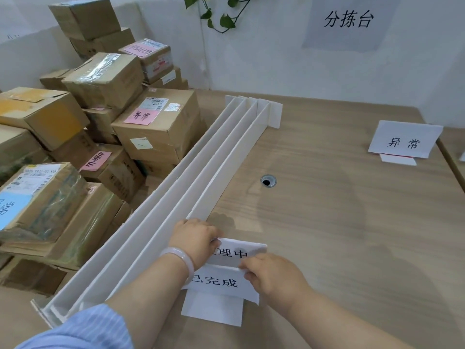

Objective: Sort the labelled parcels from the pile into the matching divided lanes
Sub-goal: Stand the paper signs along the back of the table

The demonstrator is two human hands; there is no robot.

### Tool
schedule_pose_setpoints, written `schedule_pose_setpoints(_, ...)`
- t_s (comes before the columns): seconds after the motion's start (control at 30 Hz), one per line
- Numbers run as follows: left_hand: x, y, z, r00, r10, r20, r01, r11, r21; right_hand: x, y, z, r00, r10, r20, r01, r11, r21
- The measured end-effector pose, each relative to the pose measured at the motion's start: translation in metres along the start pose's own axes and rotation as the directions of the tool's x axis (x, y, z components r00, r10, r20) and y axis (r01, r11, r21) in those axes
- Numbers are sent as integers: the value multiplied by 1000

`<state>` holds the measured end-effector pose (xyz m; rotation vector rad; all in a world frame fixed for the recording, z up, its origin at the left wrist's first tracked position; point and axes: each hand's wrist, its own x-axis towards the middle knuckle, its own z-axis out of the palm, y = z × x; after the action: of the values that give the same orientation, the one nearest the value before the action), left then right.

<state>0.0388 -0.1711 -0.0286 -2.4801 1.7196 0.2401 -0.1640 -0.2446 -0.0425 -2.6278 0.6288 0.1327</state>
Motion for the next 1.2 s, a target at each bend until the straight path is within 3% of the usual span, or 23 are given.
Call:
schedule_pose_setpoints(0.3,28,19,-9,1000,16,-4,-16,985,-171,-44,62,-20,977,206,-54,-200,975,99)
schedule_pose_setpoints(0.53,82,57,-31,998,45,-45,-55,967,-250,-87,130,-63,911,377,-168,-362,925,116)
schedule_pose_setpoints(0.83,175,84,-56,994,41,-102,-62,976,-207,-93,224,-135,791,551,-265,-515,834,196)
schedule_pose_setpoints(1.2,324,93,-66,976,69,-206,-88,993,-82,14,344,-194,682,622,-384,-552,783,289)
